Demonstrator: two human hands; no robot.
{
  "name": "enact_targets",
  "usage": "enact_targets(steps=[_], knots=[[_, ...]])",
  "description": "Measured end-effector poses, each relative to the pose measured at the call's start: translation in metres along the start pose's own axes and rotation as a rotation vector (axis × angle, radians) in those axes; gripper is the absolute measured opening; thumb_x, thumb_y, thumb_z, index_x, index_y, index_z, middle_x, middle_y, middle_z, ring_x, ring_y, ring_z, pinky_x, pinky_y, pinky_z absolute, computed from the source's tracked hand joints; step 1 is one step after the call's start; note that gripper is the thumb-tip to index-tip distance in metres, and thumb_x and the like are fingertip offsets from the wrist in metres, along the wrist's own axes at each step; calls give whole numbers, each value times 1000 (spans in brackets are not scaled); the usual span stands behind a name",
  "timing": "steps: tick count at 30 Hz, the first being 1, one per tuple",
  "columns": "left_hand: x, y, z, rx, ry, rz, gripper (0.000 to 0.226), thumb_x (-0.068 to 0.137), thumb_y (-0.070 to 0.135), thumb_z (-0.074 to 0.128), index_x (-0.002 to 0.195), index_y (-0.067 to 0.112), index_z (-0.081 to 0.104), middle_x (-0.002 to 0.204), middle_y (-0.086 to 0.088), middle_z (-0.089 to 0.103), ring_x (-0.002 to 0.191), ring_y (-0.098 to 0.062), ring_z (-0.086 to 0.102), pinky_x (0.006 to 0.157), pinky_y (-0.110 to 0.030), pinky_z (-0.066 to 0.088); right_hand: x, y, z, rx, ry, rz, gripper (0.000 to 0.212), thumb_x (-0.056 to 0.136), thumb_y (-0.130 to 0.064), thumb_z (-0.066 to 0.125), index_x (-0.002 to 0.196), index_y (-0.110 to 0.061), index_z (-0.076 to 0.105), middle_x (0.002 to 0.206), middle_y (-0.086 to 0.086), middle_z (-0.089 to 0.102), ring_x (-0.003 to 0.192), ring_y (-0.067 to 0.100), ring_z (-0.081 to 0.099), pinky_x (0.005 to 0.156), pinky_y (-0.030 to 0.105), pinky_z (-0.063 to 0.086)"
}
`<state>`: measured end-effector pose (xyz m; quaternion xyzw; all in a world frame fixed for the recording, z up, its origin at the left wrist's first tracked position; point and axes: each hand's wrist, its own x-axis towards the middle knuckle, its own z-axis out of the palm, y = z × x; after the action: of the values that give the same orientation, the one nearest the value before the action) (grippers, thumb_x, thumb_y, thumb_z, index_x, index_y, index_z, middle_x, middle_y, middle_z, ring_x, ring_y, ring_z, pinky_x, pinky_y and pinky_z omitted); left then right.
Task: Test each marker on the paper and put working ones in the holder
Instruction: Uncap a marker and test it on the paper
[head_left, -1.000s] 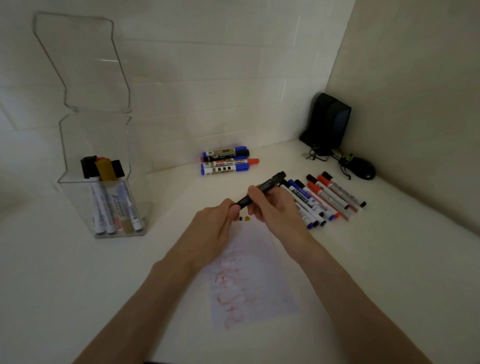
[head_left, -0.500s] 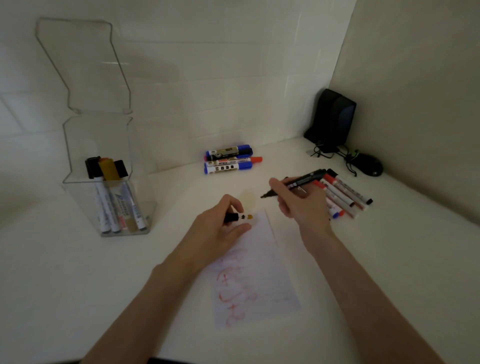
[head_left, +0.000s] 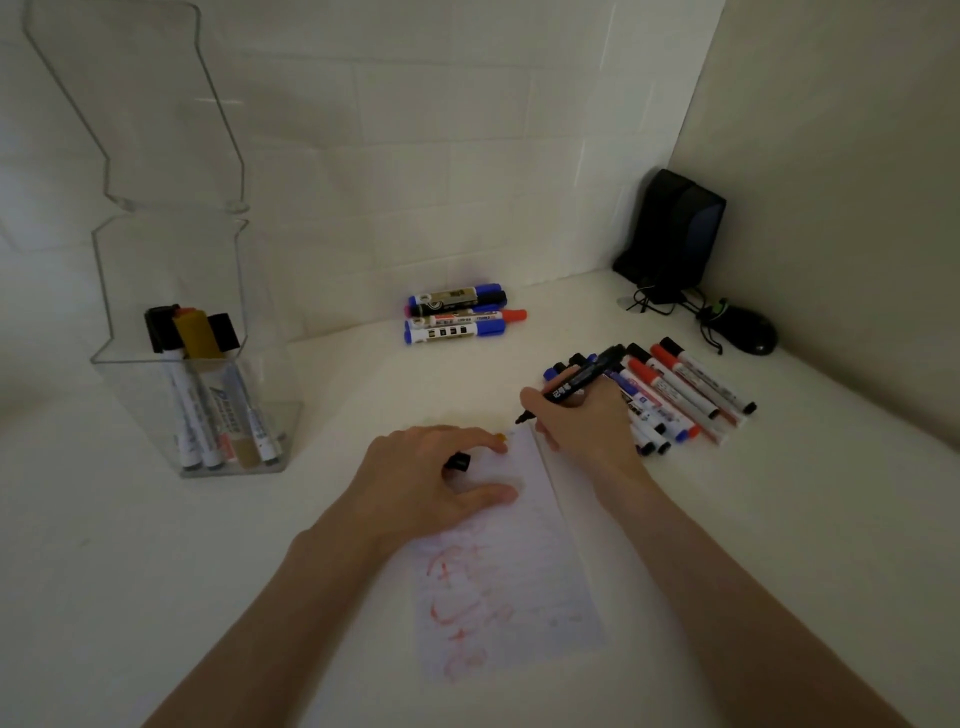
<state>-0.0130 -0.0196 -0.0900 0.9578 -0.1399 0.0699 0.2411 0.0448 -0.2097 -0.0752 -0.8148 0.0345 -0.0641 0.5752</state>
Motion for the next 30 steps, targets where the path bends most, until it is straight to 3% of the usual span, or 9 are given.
enact_targets(steps=[6, 12, 17, 21, 25, 30], knots=[[-1, -3, 1, 74, 3, 70, 61, 76, 88, 36, 125, 58, 56, 78, 24, 51, 77, 0, 53, 66, -19, 41, 4, 5, 6, -21, 80, -56, 29, 85, -22, 77, 68, -18, 53, 61, -2, 60, 56, -5, 56, 58, 14, 43], [-2, -4, 4, 185, 17, 105, 55, 87, 79, 31, 134, 57, 50, 76, 19, 46, 70, -2, 46, 61, -22, 37, 5, 9, 5, -39, 62, -188, 34, 79, -9, 77, 66, -14, 46, 50, -12, 43, 47, 0, 45, 54, 7, 40], [-1, -3, 4, 224, 15, 103, 53, 89, 77, 31, 136, 57, 48, 76, 17, 47, 68, -3, 45, 59, -22, 35, 6, 13, 7, -72, 45, -231, 36, 78, -14, 77, 65, -15, 44, 48, -13, 41, 47, 3, 42, 52, 14, 39], [-1, -4, 4, 228, 0, 93, 54, 89, 77, 30, 136, 57, 48, 76, 16, 48, 69, -4, 47, 60, -23, 39, 6, 14, 8, -84, 26, -256, 33, 77, -15, 76, 68, -4, 46, 51, -7, 42, 49, 5, 39, 54, 23, 39], [0, -2, 4, 240, 5, 99, 53, 90, 76, 32, 136, 57, 47, 76, 17, 45, 70, -5, 46, 60, -22, 34, 7, 15, 6, -68, 35, -243, 33, 80, -13, 75, 68, -14, 45, 53, -10, 41, 49, 3, 40, 53, 13, 40], [0, -2, 4, 252, 19, 107, 53, 89, 77, 32, 135, 57, 49, 70, 19, 40, 66, -5, 43, 56, -18, 28, 5, 15, 7, -70, 18, -260, 33, 78, -11, 76, 65, -14, 45, 48, -13, 42, 49, 3, 42, 53, 14, 40]])
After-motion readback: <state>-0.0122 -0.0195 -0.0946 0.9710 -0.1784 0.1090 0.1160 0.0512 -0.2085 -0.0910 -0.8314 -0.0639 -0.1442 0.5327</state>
